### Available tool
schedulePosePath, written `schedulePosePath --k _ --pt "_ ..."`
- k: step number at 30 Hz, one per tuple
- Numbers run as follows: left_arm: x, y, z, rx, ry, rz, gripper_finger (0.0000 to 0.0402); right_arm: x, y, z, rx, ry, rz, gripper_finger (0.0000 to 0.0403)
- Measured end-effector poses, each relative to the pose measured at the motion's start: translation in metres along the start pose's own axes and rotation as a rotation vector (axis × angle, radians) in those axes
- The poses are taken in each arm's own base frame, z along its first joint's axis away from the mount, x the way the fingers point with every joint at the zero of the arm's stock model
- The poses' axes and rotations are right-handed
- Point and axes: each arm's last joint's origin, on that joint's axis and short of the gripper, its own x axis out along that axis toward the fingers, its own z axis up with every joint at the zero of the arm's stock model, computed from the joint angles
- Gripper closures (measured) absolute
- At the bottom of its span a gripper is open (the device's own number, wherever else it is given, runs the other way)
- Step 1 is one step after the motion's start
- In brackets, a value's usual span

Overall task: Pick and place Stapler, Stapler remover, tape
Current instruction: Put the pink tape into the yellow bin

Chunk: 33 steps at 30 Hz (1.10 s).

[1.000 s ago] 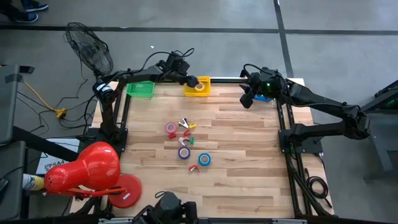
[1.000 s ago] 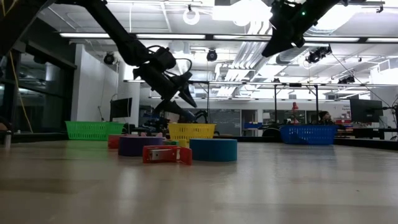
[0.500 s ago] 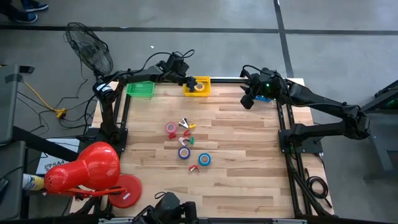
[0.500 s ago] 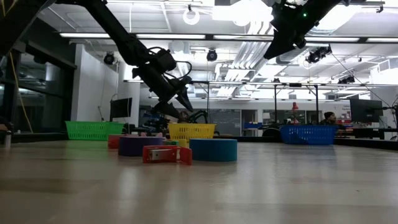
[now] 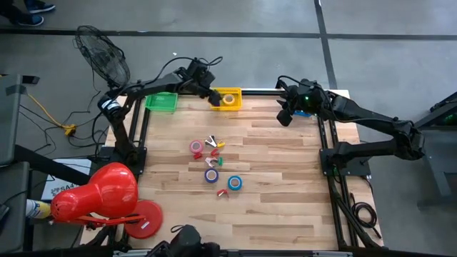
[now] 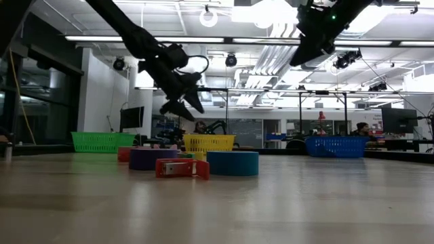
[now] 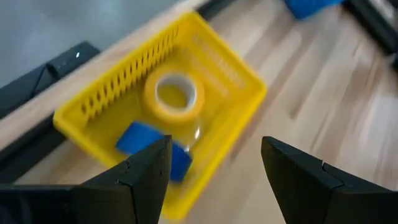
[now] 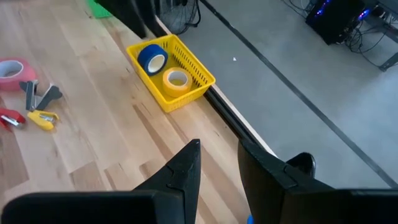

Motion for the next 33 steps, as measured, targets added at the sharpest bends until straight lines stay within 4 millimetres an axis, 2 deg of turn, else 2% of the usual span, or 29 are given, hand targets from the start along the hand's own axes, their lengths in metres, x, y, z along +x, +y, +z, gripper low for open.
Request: schedulePosePath --k 6,12,18,23,28,33 --pt "-0.021 -0.009 -0.020 0.105 0.214 0.044 0.0159 0.000 0.000 -0.001 0.001 0.009 0.001 0.0304" --pt "-0.037 -0.032 -0.042 0.196 0.419 0.172 0.0159 0.000 0.000 -0.001 0.025 0.009 0.000 0.0304" --pt "-0.033 -0.062 -0.061 0.276 0.539 0.247 0.0159 0.000 0.000 -0.001 0.051 0.009 0.000 0.0304" --pt "-0.028 -0.085 -0.071 0.323 0.548 0.356 0.0159 0.000 0.000 -0.001 0.051 0.009 0.000 0.0304" --pt "-0.028 -0.097 -0.081 0.329 0.580 0.381 0.0159 0.000 0.000 -0.001 0.055 0.009 0.001 0.0304" --pt "-0.023 -0.103 -0.100 0.317 0.632 0.390 0.0159 0.000 0.000 -0.001 0.080 0.009 0.005 0.0304"
